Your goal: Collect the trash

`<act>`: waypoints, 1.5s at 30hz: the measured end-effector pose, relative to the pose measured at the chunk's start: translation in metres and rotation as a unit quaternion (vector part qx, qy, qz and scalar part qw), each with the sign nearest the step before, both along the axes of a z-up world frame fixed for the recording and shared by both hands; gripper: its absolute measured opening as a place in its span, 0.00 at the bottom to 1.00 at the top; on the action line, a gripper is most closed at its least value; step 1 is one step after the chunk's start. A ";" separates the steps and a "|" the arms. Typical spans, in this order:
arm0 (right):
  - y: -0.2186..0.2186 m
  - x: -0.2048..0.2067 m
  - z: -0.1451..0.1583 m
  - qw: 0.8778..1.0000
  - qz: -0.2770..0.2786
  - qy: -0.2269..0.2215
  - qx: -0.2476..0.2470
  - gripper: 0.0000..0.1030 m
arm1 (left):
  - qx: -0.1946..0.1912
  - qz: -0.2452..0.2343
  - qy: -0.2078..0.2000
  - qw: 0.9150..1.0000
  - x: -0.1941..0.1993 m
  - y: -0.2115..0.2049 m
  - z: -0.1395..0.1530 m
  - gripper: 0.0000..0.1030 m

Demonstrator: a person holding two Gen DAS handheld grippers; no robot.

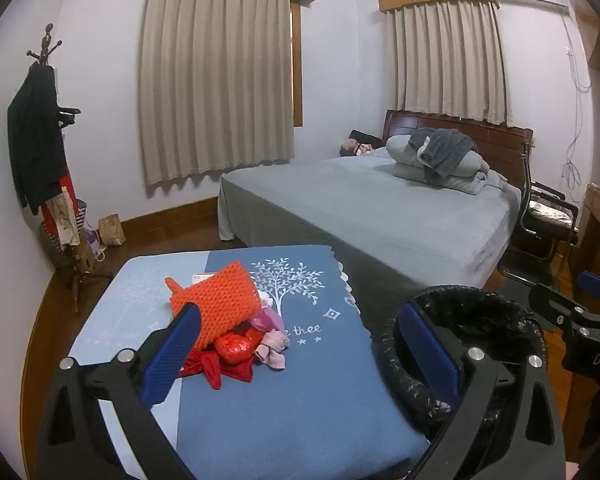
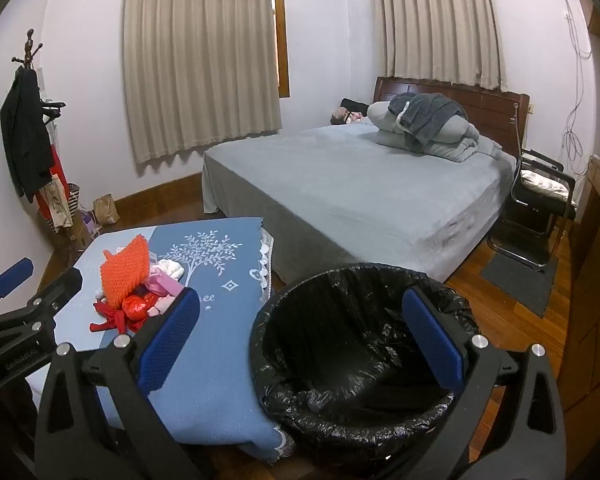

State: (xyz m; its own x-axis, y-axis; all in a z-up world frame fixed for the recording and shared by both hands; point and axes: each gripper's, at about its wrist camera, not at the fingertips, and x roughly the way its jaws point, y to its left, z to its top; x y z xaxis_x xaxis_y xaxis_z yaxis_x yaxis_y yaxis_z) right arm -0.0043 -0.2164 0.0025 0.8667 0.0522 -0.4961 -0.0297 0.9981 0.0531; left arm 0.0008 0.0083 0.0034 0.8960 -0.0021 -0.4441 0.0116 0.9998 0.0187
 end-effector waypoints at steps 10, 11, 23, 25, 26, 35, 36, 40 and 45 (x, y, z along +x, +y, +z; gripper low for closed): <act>0.000 -0.001 -0.001 1.000 0.001 0.002 0.001 0.96 | 0.002 0.000 -0.002 1.000 -0.001 -0.002 -0.002 0.94; 0.000 0.000 -0.001 1.000 0.001 0.002 0.001 0.96 | 0.003 0.000 -0.002 1.000 -0.002 -0.002 -0.002 0.94; 0.000 0.000 -0.002 1.000 0.002 0.003 0.001 0.96 | 0.001 0.001 -0.001 1.000 0.000 -0.001 -0.001 0.94; 0.000 0.000 -0.002 1.000 0.002 0.003 0.001 0.96 | 0.001 0.001 -0.001 1.000 0.000 0.000 -0.001 0.94; 0.000 0.000 -0.002 1.000 0.001 0.003 0.001 0.96 | 0.001 0.002 -0.001 1.000 0.001 -0.003 -0.002 0.94; 0.001 0.000 -0.002 1.000 0.001 0.004 0.001 0.96 | 0.000 0.003 -0.001 1.000 0.000 0.000 -0.001 0.94; 0.001 0.000 -0.002 1.000 0.001 0.004 0.000 0.96 | 0.000 0.003 0.000 1.000 0.001 -0.003 -0.002 0.94; 0.001 0.000 -0.002 1.000 0.001 0.004 0.001 0.96 | 0.000 0.003 0.000 1.000 0.001 -0.004 -0.003 0.94; 0.002 0.001 -0.002 1.000 0.001 0.004 0.000 0.96 | 0.000 0.003 0.000 1.000 0.001 -0.004 -0.003 0.94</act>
State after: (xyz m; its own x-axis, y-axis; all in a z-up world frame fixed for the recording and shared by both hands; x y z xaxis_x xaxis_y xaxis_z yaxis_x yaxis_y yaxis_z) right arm -0.0036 -0.2147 0.0002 0.8621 0.0550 -0.5038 -0.0319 0.9980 0.0543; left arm 0.0016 0.0047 0.0008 0.8958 0.0028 -0.4444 0.0063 0.9998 0.0189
